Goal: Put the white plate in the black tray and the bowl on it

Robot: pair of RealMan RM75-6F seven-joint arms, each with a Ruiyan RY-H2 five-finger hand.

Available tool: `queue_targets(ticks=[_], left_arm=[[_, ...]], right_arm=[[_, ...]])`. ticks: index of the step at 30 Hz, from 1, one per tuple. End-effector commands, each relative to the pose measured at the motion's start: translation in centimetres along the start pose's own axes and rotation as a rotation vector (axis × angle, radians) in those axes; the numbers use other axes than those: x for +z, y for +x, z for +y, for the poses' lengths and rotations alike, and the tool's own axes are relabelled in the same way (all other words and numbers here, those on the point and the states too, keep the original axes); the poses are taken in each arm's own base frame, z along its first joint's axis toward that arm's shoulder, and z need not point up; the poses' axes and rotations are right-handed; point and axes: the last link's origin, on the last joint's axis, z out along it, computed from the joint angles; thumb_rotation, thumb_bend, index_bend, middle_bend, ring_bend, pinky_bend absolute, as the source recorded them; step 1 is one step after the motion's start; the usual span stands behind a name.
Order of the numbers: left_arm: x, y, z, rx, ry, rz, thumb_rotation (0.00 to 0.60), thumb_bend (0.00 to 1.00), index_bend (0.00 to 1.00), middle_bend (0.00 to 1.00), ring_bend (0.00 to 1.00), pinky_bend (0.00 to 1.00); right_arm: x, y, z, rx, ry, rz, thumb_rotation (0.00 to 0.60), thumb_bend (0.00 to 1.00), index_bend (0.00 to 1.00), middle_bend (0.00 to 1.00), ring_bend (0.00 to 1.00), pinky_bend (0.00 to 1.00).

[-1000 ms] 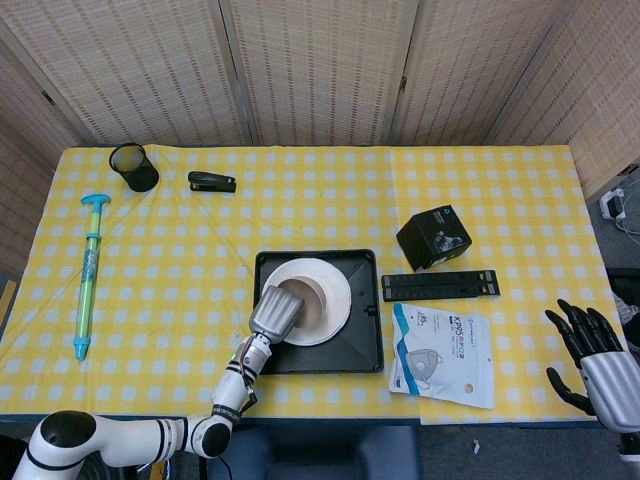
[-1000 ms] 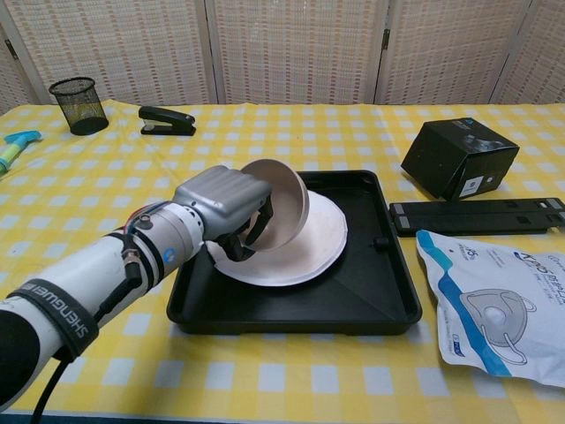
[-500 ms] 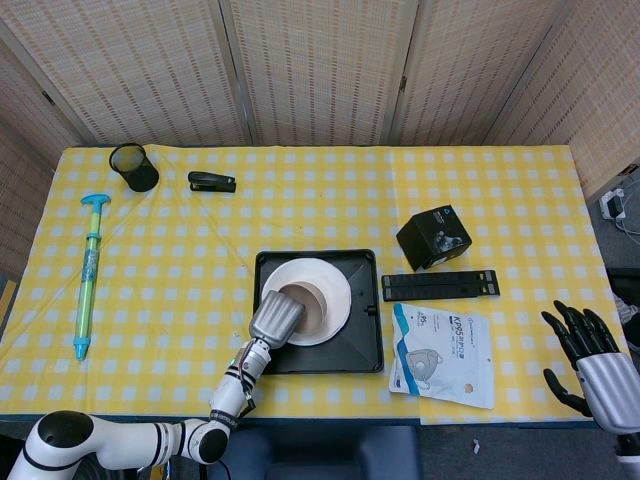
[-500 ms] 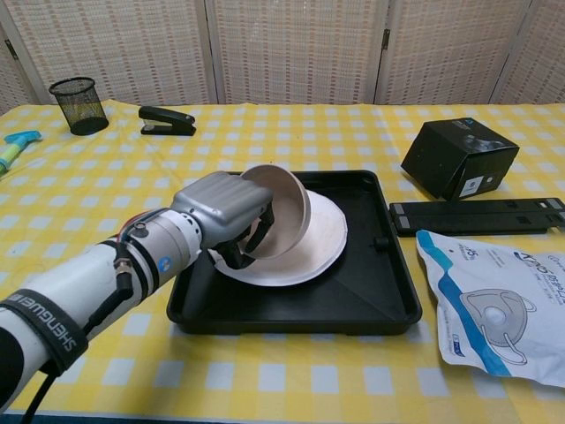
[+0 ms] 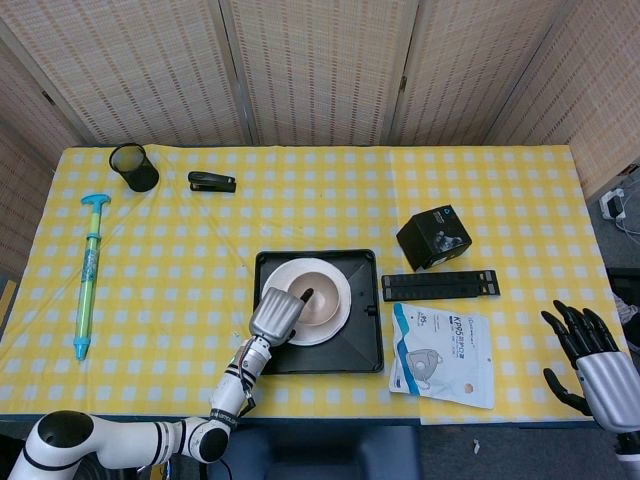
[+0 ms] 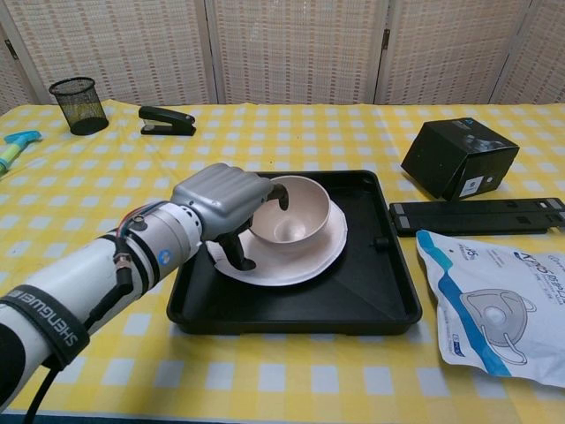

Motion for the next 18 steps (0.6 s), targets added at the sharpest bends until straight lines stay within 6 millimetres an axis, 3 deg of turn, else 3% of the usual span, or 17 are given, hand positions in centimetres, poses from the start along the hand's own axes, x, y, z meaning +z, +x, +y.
queue_targets(ticks=[1, 13, 18], left_arm=[[-0.2, 0.2, -0.2, 0.002, 0.003, 0.005, 0.600, 0.21, 0.27, 1.00, 1.00, 1.00], [-1.0, 2.3, -0.9, -0.046, 0.026, 0.093, 0.600, 0.21, 0.25, 1.00, 1.00, 1.00], [-2.8, 4.6, -3.3, -0.080, 0.059, 0.166, 0.600, 0.21, 0.24, 1.00, 0.99, 1.00]], right_arm=[[0.0, -0.1, -0.1, -0.001, 0.001, -0.001, 0.600, 0.42, 0.00, 0.00, 0.00, 0.00], [-0.2, 0.0, -0.2, -0.001, 0.013, 0.004, 0.600, 0.42, 0.00, 0.00, 0.00, 0.00], [-0.3, 0.1, -0.2, 0.004, 0.018, 0.007, 0.600, 0.42, 0.00, 0.00, 0.00, 0.00]])
